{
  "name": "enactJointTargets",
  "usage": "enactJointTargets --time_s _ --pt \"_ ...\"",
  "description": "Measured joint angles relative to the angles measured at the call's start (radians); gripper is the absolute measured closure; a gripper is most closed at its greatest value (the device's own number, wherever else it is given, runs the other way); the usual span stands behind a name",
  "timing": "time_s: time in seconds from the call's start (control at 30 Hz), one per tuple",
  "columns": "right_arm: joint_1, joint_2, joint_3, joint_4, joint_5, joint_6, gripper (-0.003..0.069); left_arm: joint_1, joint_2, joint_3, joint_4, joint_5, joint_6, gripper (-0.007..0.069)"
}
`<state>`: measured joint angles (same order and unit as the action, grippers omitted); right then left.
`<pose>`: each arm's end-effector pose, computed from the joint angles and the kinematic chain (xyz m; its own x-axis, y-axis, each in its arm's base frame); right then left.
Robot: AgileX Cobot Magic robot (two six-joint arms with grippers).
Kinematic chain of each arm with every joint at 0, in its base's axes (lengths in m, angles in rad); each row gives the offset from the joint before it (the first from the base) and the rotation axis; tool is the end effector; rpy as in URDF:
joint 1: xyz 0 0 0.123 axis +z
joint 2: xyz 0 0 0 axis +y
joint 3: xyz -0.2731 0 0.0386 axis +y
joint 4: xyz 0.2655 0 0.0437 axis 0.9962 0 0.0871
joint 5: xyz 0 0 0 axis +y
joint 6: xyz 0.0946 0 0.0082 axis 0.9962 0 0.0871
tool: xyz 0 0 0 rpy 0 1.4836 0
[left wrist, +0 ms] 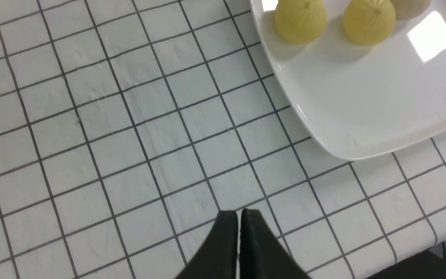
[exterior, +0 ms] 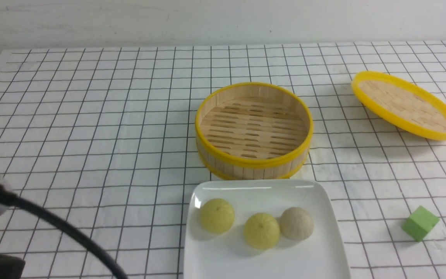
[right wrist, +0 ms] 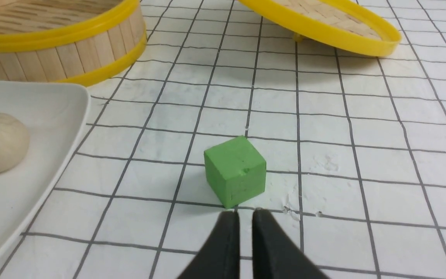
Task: Put the steamed buns into the plate on the white-black tablecloth.
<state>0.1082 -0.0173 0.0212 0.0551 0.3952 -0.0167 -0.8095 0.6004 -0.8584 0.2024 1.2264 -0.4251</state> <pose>0.0816 0.0109 0.1704 -0.3088 0.0008 -0.9511 -0.1176 0.9923 0.0390 0.0832 -0.0613 0.3476 -0.7147 0.2540 -0.6517 0.4034 0.9108 -0.0874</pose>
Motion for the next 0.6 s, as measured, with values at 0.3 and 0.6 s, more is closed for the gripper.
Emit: enactJointTargets --time_s 0.3,0.6 --pt "0.0 0.0 -0.001 -0.001 0.001 0.001 0.057 0.0 -0.205 0.309 0.01 -0.429 -0.06 0.0592" --pt "0.0 0.0 -0.001 -0.002 0.001 0.004 0.0563 -0.001 -0.228 0.551 0.135 -1.128 -0.159 0.0591"
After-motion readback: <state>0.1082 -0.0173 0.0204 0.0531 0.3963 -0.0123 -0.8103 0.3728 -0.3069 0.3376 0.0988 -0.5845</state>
